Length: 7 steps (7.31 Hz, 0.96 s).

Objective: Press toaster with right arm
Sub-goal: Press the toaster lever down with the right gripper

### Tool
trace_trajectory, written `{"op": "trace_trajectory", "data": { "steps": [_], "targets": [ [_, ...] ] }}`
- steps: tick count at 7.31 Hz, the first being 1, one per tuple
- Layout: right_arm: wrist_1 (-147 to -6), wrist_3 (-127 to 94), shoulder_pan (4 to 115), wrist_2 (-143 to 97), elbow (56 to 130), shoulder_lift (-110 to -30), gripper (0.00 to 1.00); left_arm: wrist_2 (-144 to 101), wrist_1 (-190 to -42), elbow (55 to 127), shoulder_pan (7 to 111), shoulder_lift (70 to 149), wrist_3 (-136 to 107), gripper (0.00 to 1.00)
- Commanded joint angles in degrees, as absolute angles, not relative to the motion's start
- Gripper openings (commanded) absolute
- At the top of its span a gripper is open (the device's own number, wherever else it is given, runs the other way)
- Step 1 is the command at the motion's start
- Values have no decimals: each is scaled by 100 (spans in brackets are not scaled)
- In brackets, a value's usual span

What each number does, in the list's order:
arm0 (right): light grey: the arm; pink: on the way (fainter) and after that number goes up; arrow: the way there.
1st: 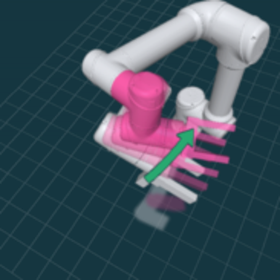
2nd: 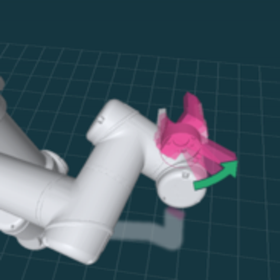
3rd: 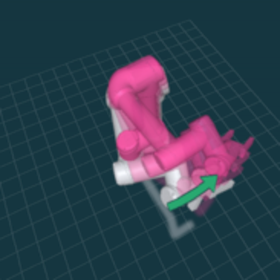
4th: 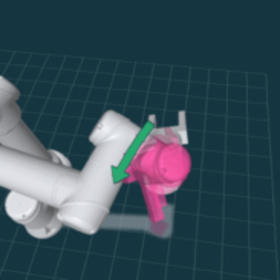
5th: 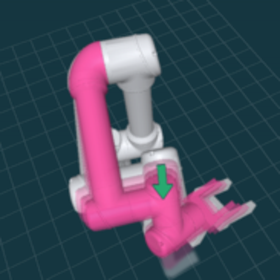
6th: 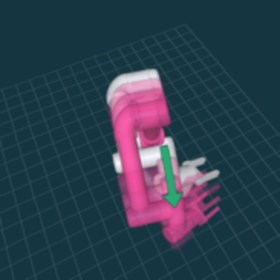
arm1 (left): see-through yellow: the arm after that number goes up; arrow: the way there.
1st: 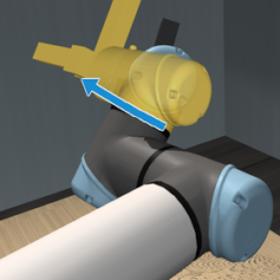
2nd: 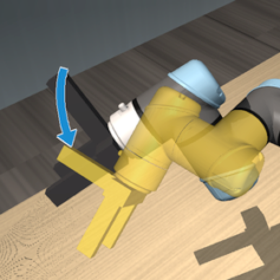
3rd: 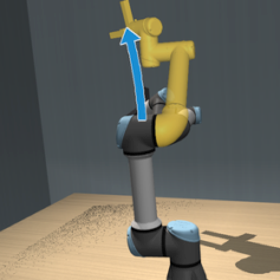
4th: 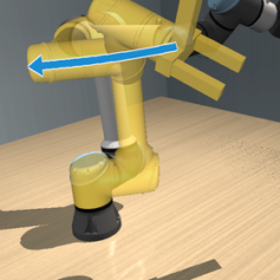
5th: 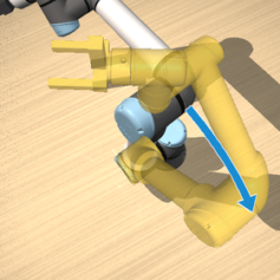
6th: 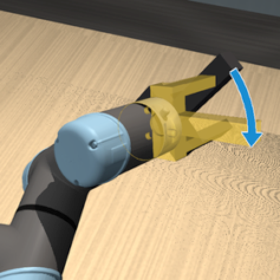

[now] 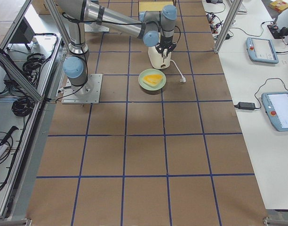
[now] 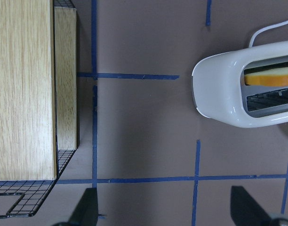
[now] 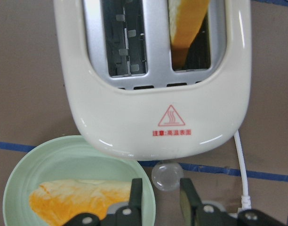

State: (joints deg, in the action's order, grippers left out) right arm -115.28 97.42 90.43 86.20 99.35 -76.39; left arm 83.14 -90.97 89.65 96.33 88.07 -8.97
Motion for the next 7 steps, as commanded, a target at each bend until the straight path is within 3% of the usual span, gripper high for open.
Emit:
{"op": "trace_trajectory", "data": {
  "steps": [1, 7],
  "targets": [
    [-11986, 9765, 9053, 8605, 10202, -7576, 39, 8314, -9097, 8965, 9633, 8807, -896, 100],
    [-12487, 9773, 9053, 8596, 10625, -7567, 37, 8314, -9097, 8965, 9633, 8807, -896, 100]
  ]
}}
